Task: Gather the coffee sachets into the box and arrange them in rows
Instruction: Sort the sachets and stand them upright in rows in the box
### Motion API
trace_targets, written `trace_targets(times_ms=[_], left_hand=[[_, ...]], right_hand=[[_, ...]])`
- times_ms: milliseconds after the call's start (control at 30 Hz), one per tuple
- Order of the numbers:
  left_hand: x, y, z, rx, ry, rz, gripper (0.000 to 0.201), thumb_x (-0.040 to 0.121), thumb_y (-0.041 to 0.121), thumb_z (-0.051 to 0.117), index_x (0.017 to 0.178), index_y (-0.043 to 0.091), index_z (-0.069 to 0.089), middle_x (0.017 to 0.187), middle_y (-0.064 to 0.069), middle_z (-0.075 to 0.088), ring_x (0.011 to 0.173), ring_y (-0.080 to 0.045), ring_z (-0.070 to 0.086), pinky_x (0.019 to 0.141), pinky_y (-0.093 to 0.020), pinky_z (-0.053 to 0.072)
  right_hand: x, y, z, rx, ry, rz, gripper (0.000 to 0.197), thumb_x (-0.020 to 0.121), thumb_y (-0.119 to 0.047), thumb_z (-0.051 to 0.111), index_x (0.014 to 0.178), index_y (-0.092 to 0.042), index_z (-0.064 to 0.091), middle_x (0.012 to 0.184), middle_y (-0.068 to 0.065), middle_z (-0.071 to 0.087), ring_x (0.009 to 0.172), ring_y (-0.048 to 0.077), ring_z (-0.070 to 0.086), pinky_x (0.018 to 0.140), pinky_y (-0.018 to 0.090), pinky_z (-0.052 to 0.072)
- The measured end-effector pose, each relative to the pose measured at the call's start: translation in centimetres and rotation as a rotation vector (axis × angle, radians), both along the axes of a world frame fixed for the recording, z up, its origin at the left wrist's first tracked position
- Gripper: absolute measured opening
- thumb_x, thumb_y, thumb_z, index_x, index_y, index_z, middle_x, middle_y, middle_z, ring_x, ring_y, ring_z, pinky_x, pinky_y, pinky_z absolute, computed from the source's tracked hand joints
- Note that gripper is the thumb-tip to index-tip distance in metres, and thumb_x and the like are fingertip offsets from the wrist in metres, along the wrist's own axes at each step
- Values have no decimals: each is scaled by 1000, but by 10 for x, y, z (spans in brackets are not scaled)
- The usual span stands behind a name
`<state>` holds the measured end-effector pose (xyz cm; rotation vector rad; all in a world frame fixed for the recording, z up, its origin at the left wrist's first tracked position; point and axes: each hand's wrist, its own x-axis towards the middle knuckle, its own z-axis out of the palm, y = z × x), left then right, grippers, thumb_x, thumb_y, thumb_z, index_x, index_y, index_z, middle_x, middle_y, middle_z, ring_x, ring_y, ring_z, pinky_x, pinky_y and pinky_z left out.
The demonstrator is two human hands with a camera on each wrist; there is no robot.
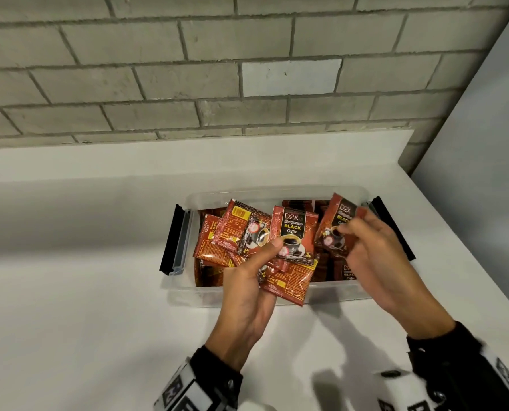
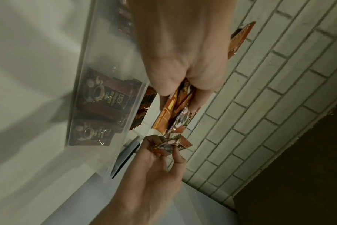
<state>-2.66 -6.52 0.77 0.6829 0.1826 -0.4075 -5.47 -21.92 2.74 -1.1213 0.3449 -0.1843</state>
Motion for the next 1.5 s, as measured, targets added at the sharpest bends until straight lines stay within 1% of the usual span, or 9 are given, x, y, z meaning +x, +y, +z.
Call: trace_targets(times_ms=[133,267,433,600,800,933,1100,1333,1500], left_hand=[[2,-3,0,14,-8,-42,49,65,-3,68,113,7,61,97,-15,72,79,-25,72,64,-35,59],[1,-5,2,8,-32,-50,52,68,0,67,118,9,59,104,-17,71,83,-25,72,65,-35,59],[3,-1,-3,11,9,4,29,83,-1,58,107,15,60,95,-9,74,81,-23,72,63,-39,60],[10,2,-5,68,11,35,33,77,-5,65,103,15,63,94,-7,73,77,-21,72,61,-36,60],[10,-3,-2,47,-46,-44,48,64,-3,67,109,9,62,94,-10,74,78,-22,72,65,-35,60],[7,-3,-2,57,-61,-106,53,64,-3,66,115,11,59,100,-11,73,84,-25,72,64,-35,59],[9,2,-6,81,-43,-121,51,65,-1,67,114,9,61,103,-12,71,87,-26,71,68,-38,60],[14,3,-7,84,-35,-95,53,68,0,66,119,11,58,112,-13,70,98,-28,69,74,-41,59],[15,2,-10,102,-11,-47,48,65,1,69,112,10,61,102,-11,72,86,-24,71,70,-38,60]], right_hand=[[2,3,0,-141,163,147,38,76,-20,68,113,-11,61,107,8,71,101,21,67,89,35,50],[3,9,-2,-220,206,156,27,76,-19,71,103,-16,67,100,4,74,101,22,67,97,41,46],[8,2,1,-182,186,54,26,86,-11,62,111,-12,60,95,2,75,86,13,71,83,33,50],[0,-11,12,-102,148,102,29,83,-12,62,112,-8,62,101,8,74,95,17,70,78,25,53],[-3,-5,7,-321,266,280,36,69,-23,70,103,-13,68,102,7,73,107,30,63,99,42,45],[8,-9,8,-297,250,244,22,83,-12,65,104,-11,65,99,8,74,93,23,67,81,31,51],[19,-32,22,-274,209,202,24,85,-7,61,109,-8,61,100,13,73,80,24,72,70,31,60],[23,-41,32,-373,286,425,21,86,-2,58,105,-10,63,96,12,74,83,23,72,71,29,60],[19,-36,30,-310,251,380,21,82,-2,59,101,-6,64,92,9,74,82,17,71,74,27,57]])
